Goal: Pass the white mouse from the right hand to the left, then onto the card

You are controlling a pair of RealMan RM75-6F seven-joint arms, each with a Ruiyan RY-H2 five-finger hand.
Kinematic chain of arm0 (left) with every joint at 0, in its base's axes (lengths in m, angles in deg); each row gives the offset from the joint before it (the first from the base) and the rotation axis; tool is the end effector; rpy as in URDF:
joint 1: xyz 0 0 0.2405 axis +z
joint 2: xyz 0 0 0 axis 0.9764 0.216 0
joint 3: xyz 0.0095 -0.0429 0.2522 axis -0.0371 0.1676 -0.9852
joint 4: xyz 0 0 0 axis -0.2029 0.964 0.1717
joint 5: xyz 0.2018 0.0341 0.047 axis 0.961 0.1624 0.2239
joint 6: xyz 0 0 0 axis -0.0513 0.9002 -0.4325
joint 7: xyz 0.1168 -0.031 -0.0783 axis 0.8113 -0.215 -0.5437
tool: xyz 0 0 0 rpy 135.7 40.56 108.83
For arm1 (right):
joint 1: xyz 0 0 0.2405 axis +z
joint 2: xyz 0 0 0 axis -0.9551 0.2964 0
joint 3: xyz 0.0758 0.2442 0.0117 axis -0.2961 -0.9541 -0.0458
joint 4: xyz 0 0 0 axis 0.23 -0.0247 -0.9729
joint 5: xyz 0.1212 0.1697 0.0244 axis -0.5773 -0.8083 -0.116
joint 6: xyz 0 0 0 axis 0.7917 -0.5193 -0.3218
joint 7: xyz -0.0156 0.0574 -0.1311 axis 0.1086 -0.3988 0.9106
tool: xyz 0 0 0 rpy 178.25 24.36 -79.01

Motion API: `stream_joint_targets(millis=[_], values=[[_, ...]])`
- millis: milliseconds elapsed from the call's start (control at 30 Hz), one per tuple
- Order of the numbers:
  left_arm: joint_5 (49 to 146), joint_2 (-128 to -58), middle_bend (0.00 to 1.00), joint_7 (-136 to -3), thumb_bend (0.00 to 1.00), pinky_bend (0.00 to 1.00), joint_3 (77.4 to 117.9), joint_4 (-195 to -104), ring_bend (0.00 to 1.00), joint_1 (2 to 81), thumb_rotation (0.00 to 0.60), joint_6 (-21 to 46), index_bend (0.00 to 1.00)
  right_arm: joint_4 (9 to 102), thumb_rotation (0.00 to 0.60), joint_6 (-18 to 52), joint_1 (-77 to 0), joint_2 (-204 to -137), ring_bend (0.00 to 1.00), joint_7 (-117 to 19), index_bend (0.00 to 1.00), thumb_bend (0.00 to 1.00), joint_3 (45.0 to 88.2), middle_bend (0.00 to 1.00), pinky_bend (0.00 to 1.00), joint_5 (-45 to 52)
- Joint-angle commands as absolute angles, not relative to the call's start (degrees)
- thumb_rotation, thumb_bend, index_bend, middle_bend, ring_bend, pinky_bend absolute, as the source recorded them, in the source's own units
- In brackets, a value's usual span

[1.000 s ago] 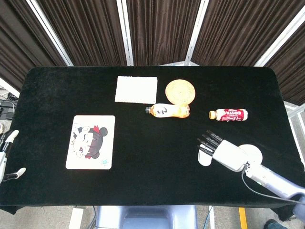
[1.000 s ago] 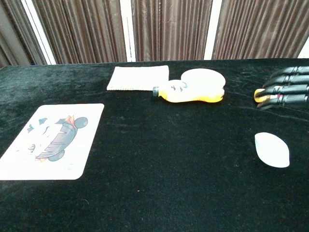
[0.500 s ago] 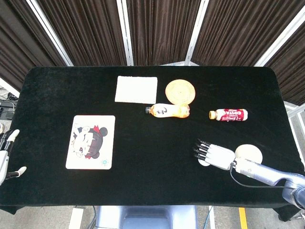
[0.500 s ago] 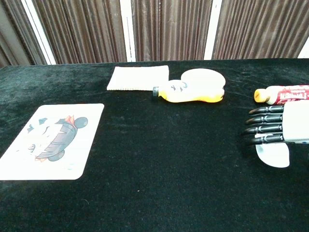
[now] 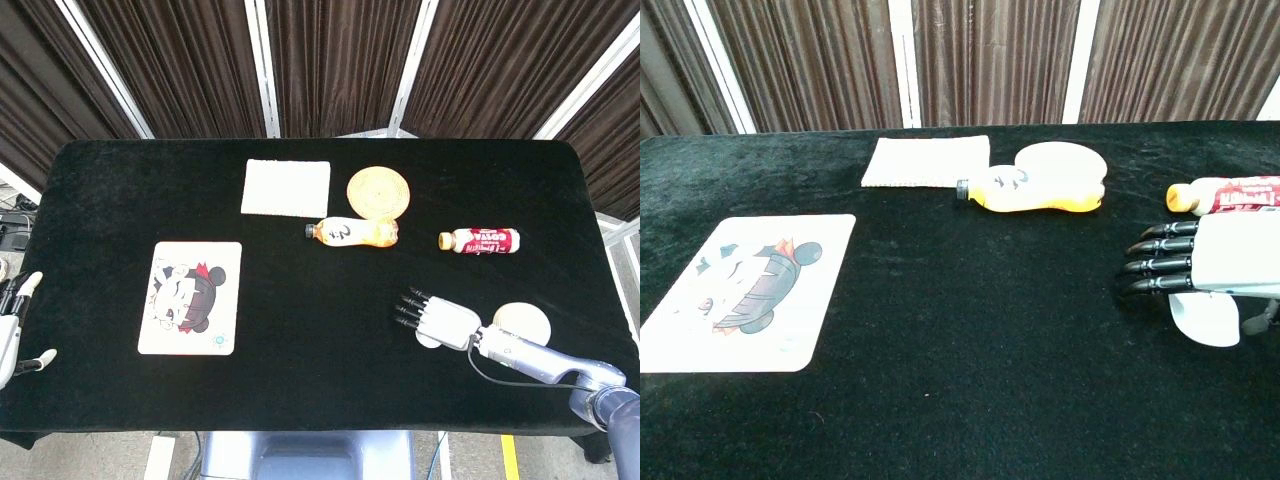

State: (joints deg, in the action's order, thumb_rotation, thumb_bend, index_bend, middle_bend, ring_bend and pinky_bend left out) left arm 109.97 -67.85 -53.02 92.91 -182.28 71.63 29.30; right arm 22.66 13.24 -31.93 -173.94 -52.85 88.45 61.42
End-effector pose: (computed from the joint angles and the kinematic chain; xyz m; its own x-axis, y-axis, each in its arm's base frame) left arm -0.3003 0.1821 0.1717 0.5197 0.1187 0.8460 0.8342 0.1429 -0.5326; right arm -0.2764 -0.3271 0.0212 0.9043 0.1609 0.3954 -0.0790 -0.8472 0.5254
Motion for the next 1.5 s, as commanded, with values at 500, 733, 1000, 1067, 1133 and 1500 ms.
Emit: stream_joint_targets(millis=[500,733,1000,1067,1133,1500], values=[[109.57,-68.16,0.0,-52.2,0.0,0.0,92.69,-182.58,0.0,71.2,0.6,28.95,0.0,13.21,0.6,5.25,-32.37,-179.2,0.34,-58.84,0.43,0.46,92.48,0.5,0.47,60.66],[109.37,-68.12,0.0,-52.16,0.0,0.0,92.64,-182.7,0.0,70.99,0.6,28.62,0.0,12.23,0.6,0.7,-31.91,-179.02,0.36,-59.19,0.46,0.51,92.74,0.52,0.49,60.7],[108.33,-67.2,0.0,-53.83,0.0,0.0,93.11,-183.23,0.0,70.51,0.6,27.54,0.0,17.6,0.6,-2.3,-21.98,-176.46,0.37,-55.12,0.46,0.51,90.59,0.53,0.5,63.27],[107.73,-66.89,0.0,-54.42,0.0,0.0,93.36,-183.22,0.0,70.24,0.6,26.96,0.0,20.41,0.6,-0.54,-18.18,-175.61,0.37,-54.06,0.46,0.51,89.85,0.53,0.5,64.03],[107.24,-66.68,0.0,-54.78,0.0,0.0,93.57,-183.18,0.0,70.01,0.6,26.54,0.0,23.23,0.6,0.99,-14.93,-174.98,0.37,-52.53,0.46,0.51,89.39,0.53,0.5,65.1],[103.99,-65.68,0.0,-56.92,0.0,0.0,93.94,-181.93,0.0,69.08,0.6,23.57,0.0,29.0,0.6,12.35,-2.27,-181.29,0.37,-50.31,0.46,0.51,87.83,0.53,0.49,67.8]])
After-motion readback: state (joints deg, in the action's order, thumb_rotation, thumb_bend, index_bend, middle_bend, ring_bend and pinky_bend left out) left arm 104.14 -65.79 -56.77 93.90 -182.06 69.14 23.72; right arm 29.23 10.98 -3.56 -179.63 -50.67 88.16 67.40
